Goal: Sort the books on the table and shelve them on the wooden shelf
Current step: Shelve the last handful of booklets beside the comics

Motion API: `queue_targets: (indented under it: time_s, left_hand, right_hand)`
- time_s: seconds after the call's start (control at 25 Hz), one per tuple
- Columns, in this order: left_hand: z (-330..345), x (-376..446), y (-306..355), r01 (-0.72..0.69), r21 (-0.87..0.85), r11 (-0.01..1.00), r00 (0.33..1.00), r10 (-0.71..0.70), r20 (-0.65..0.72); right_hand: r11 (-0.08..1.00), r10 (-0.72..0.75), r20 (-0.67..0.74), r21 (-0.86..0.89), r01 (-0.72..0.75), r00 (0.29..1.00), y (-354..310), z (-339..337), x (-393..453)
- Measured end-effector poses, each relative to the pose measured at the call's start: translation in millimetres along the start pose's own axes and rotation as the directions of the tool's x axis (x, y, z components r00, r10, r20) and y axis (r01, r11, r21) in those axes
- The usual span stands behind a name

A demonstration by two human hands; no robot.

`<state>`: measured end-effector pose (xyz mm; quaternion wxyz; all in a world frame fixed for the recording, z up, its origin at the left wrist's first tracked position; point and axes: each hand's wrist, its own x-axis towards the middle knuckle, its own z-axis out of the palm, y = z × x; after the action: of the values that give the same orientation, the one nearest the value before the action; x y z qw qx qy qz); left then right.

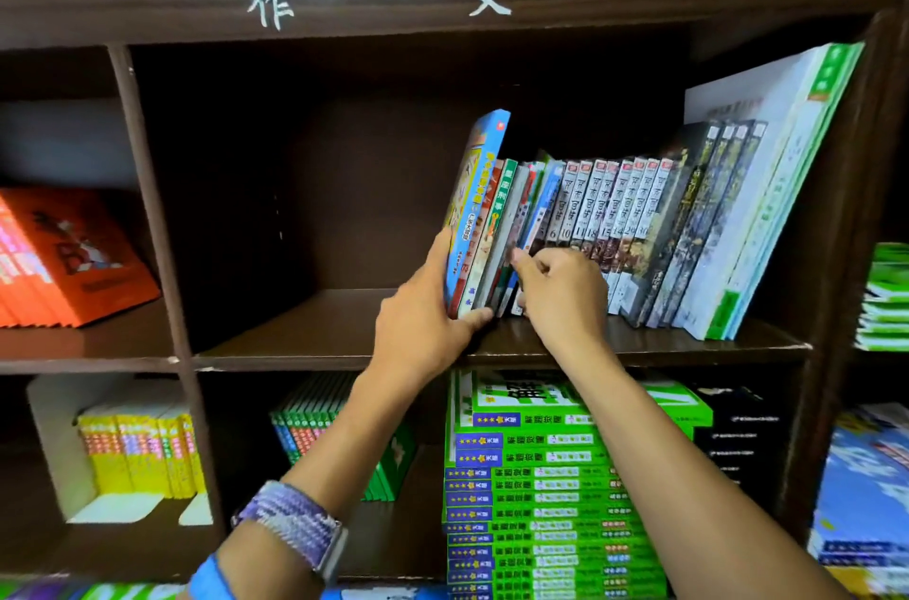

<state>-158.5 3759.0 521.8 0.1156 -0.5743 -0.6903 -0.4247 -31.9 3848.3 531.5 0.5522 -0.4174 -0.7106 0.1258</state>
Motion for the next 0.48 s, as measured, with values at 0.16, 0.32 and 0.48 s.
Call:
queue_targets:
  time_s: [0.16, 0.32, 0.48]
  left_hand:
    - [-6.4, 8.7, -7.3, 0.02, 0.03, 0.999, 0.999, -0.021, 0.035]
    - [-3.5, 11.1, -5.7, -0.002, 0.035, 0.999, 1.0, 0.002, 0.024]
    - [-16.1, 9.4, -15.8, 0.011, -0.052, 0.999, 0.987, -0.003, 0.16]
  right_hand:
    - [0.996, -0.074, -0.073, -0.059, 0.07, 0.995, -5.3, 3.3, -1.3]
    - [0.956, -0.28, -0.131, -0.124, 0.265, 0.951, -6.7, 8.4, -15.5]
    - [0.964, -0.244, -0.092, -0.134, 0.231, 0.965, -9.1, 8.6, -19.1]
